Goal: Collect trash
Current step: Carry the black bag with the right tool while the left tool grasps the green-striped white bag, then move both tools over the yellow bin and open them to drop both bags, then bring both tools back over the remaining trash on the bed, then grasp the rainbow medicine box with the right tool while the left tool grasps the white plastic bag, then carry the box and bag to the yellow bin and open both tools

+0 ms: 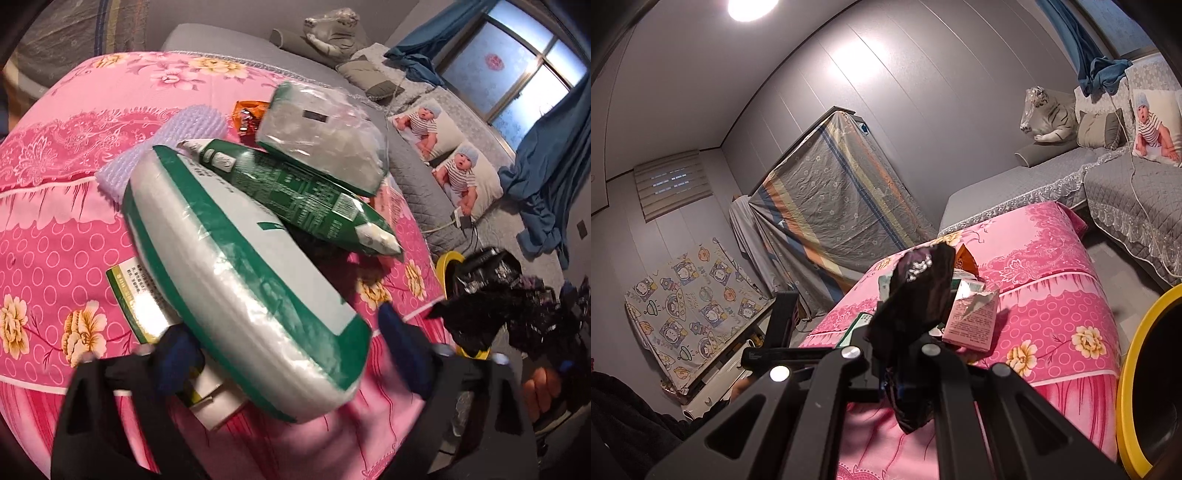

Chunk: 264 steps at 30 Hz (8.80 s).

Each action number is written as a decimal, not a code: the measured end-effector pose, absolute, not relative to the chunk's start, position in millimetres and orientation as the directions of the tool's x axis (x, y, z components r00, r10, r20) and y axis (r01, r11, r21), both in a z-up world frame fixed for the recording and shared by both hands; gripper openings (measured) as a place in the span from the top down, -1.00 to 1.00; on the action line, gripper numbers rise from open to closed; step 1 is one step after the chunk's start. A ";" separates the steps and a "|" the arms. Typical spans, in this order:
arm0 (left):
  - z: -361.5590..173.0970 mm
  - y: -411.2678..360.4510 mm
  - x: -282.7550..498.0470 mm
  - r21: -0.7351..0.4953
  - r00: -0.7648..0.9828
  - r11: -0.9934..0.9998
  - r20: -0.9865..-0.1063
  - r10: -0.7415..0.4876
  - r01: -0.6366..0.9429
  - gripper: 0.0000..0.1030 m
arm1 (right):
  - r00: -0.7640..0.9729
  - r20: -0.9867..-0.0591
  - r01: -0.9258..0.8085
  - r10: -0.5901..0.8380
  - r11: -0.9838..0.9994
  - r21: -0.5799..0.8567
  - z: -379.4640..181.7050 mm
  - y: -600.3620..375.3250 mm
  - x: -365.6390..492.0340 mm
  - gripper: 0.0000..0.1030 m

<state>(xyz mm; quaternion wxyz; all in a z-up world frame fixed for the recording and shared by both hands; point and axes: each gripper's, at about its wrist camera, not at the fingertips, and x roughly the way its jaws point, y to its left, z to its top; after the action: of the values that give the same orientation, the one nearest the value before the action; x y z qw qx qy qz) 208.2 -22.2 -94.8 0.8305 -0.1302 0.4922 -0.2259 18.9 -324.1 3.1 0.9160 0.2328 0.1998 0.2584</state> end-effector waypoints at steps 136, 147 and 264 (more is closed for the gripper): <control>-54.5 140.5 122.0 -0.229 0.868 0.970 -0.495 -0.047 -0.078 -0.84 | 0.483 -0.682 -0.598 0.549 0.776 0.202 -60.1 -86.2 112.8 -0.85; -76.8 150.0 131.6 -0.253 0.845 0.963 -0.532 -0.053 -0.099 -0.84 | 0.467 -0.809 -0.539 0.357 0.840 0.059 -102.5 -57.4 143.6 -0.63; 58.9 -200.9 79.8 -0.109 0.597 0.661 -0.338 -0.727 0.743 0.03 | 0.935 -0.348 0.061 0.072 0.933 0.356 7.2 -438.0 -40.4 -0.26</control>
<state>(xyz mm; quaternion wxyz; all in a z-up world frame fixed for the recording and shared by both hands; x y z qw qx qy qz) 79.8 -200.9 58.9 0.8934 0.0216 0.1792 -0.4113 -40.4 -438.0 7.2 0.9662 0.1836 0.1807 0.0027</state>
